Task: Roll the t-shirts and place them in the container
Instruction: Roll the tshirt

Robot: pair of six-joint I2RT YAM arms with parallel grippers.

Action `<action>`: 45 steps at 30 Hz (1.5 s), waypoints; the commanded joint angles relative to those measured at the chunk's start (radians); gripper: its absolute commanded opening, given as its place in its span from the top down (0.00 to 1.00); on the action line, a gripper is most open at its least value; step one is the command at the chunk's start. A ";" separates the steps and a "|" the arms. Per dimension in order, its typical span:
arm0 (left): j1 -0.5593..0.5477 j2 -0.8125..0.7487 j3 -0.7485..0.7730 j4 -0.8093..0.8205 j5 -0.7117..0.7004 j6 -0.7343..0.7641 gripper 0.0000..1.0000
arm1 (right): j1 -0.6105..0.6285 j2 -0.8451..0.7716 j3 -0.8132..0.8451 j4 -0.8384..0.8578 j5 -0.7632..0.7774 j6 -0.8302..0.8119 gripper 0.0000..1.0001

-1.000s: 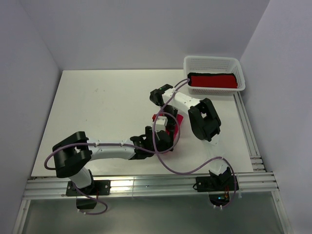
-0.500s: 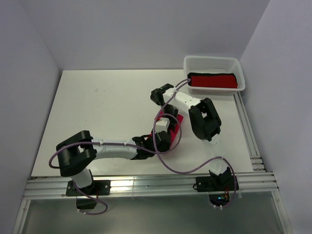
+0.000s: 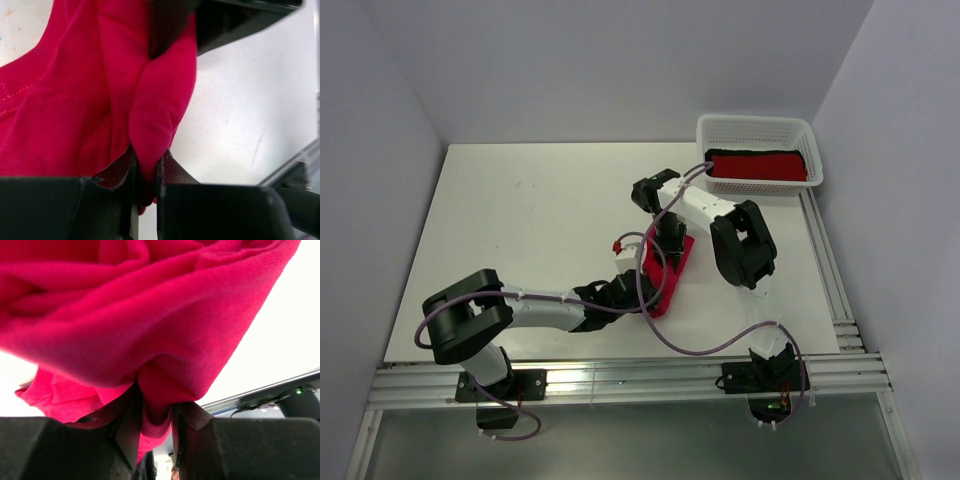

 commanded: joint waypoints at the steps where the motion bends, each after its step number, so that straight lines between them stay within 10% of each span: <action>1: 0.040 -0.026 -0.111 0.034 0.148 -0.091 1.00 | -0.014 -0.083 0.006 0.035 -0.044 -0.015 0.67; 18: 0.151 -0.029 -0.188 0.174 0.382 -0.117 1.00 | -0.086 -0.088 0.061 0.087 0.005 -0.153 0.18; 34: 0.232 -0.074 -0.240 0.222 0.458 -0.135 1.00 | -0.109 -0.164 -0.197 0.403 0.033 -0.223 0.18; 40: 0.240 -0.081 -0.240 0.200 0.466 -0.124 1.00 | -0.152 -0.175 -0.203 0.452 0.033 -0.221 0.32; 45: 0.240 -0.061 -0.237 0.194 0.475 -0.115 1.00 | -0.163 -0.120 -0.111 0.373 0.067 -0.212 0.76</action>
